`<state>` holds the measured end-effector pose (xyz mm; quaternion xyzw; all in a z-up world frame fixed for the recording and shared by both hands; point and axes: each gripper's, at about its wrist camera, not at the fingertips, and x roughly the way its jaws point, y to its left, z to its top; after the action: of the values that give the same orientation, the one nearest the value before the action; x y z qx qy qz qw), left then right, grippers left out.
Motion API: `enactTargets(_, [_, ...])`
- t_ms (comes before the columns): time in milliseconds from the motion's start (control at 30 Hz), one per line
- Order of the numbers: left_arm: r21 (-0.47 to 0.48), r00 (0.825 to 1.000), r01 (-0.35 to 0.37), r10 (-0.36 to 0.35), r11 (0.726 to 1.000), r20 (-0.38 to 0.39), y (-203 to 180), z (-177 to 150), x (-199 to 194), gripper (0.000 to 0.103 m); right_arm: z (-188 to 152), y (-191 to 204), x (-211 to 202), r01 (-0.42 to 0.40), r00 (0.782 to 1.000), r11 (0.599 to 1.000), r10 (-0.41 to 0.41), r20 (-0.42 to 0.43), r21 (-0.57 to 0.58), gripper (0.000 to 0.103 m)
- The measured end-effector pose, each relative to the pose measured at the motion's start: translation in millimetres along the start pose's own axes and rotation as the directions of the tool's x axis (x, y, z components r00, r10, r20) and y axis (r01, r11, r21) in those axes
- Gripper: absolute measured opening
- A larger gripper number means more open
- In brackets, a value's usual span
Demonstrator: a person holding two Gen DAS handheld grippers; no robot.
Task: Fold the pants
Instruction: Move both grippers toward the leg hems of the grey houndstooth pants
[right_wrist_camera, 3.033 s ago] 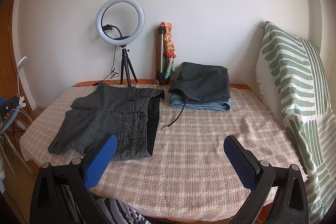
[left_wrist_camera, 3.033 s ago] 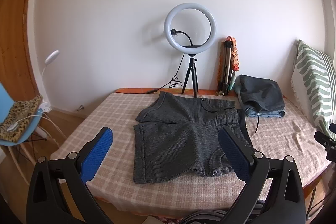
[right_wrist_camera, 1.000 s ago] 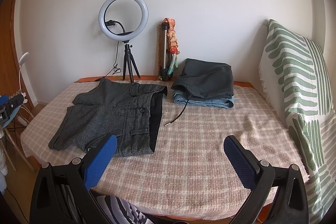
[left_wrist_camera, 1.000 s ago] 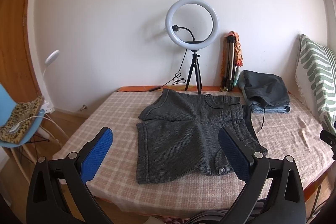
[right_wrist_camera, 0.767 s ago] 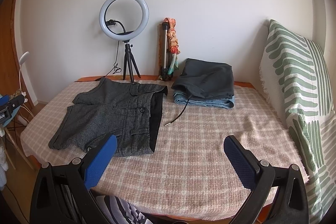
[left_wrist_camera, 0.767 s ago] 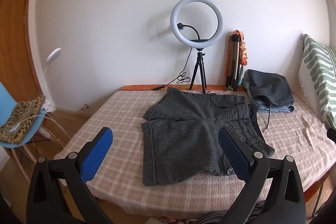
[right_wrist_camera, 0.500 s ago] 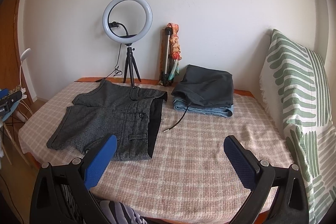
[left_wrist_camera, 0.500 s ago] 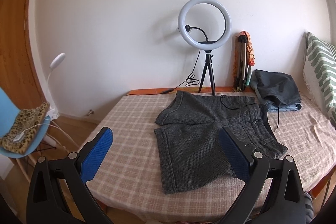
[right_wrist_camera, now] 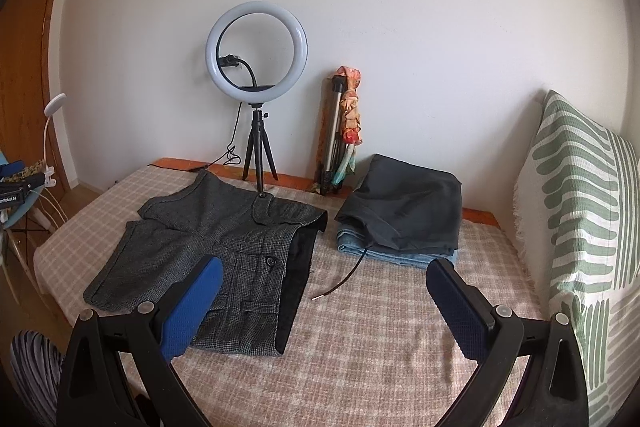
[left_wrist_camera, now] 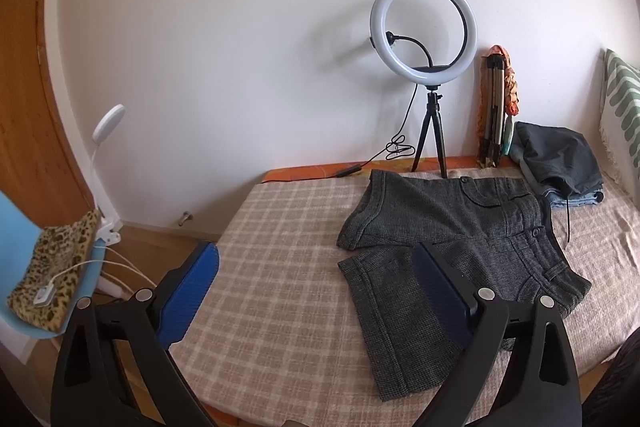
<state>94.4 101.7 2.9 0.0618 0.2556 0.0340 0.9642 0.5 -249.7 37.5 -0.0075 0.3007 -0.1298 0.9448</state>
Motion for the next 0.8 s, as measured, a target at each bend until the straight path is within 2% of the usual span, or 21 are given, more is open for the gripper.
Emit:
enactTargets(100, [-0.009, 0.999, 0.044, -0.044, 0.999, -0.022, 5.9, 8.2, 20.3, 0.095, 11.2, 1.8, 25.3, -0.021, 0.999, 1.000, 0.021, -0.030, -0.018, 0.103])
enactTargets(133, [-0.010, 0.998, 0.057, -0.057, 0.998, -0.030, 6.8, 10.3, 27.8, 0.091, 14.6, 1.2, 33.7, -0.029, 0.999, 0.999, 0.028, -0.041, -0.019, 0.103])
enactTargets(200, [-0.009, 0.994, 0.086, -0.087, 0.996, -0.059, 6.4, 14.0, 43.3, 0.088, 21.5, 0.9, 51.3, -0.049, 0.996, 0.999, 0.048, -0.071, -0.015, 0.103])
enactTargets(333, [0.025, 0.985, 0.132, -0.129, 0.991, -0.115, -3.9, 10.4, 70.2, 0.088, 29.0, 4.4, 79.0, -0.098, 0.989, 0.995, 0.095, -0.110, -0.026, 0.102])
enactTargets(433, [0.060, 0.972, 0.168, -0.155, 0.984, -0.178, -13.8, 0.8, 89.1, 0.082, 25.6, 13.9, 96.0, -0.137, 0.984, 0.988, 0.127, -0.126, -0.070, 0.101])
enactTargets(500, [0.111, 0.964, 0.186, -0.159, 0.976, -0.212, -22.8, -8.4, 96.3, 0.078, 18.6, 22.3, 104.2, -0.188, 0.975, 0.977, 0.173, -0.142, -0.101, 0.092])
enactTargets(567, [0.172, 0.957, 0.208, -0.163, 0.963, -0.241, -31.6, -18.7, 98.7, 0.072, 7.6, 34.0, 111.8, -0.234, 0.962, 0.960, 0.205, -0.179, -0.156, 0.087])
enactTargets(633, [0.221, 0.949, 0.235, -0.175, 0.946, -0.261, -38.6, -29.7, 96.2, 0.071, -5.7, 45.0, 117.9, -0.285, 0.945, 0.936, 0.239, -0.222, -0.205, 0.084])
enactTargets(800, [0.301, 0.916, 0.329, -0.224, 0.895, -0.334, -55.6, -59.8, 86.5, 0.070, -49.6, 71.1, 123.6, -0.430, 0.879, 0.853, 0.322, -0.351, -0.296, 0.074])
